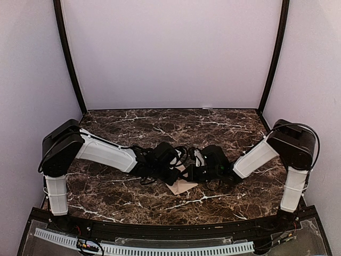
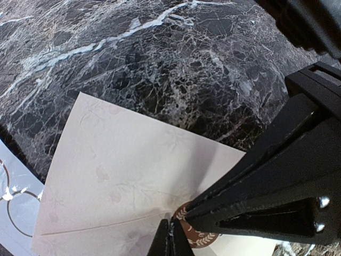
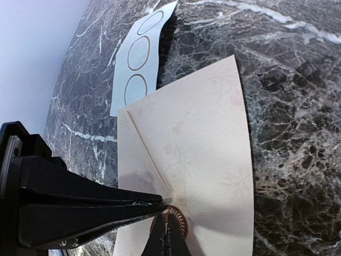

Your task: Place the letter into the envelope and seal it

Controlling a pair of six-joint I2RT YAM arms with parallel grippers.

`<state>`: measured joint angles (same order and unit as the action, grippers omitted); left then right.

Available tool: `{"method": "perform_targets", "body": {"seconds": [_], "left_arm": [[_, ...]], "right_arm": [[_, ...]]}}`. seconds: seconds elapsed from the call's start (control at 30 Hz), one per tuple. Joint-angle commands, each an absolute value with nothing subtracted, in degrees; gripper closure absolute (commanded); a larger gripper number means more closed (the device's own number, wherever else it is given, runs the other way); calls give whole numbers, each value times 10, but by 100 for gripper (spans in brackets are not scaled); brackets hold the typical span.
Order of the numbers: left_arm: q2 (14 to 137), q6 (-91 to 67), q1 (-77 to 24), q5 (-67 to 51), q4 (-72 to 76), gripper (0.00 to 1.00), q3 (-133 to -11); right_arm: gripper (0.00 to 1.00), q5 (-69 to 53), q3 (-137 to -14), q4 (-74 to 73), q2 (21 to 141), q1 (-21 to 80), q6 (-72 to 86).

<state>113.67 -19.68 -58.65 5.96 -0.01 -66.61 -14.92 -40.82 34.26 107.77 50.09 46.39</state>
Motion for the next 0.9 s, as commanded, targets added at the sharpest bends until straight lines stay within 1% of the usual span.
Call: {"method": "perform_targets", "body": {"seconds": [0.0, 0.27, 0.43, 0.53, 0.63, 0.87], "left_arm": [[1154, -199, -585, 56, -44, 100, -652], [1136, -198, -585, 62, -48, 99, -667], [1084, -200, -590, 41, -38, 90, -657], [1061, -199, -596, 13, -28, 88, -640], [1046, -200, -606, -13, -23, 88, -620], [1059, -214, -618, -46, -8, 94, -585]], "right_arm": [[100, -149, -424, 352, 1098, 504, 471], [100, -136, -423, 331, 1115, 503, 490], [100, -127, -419, 323, 1115, 504, 496], [100, -125, -420, 320, 1116, 504, 498], [100, -125, -421, 319, 1116, 504, 498], [100, -124, -421, 317, 1114, 504, 497]]}}
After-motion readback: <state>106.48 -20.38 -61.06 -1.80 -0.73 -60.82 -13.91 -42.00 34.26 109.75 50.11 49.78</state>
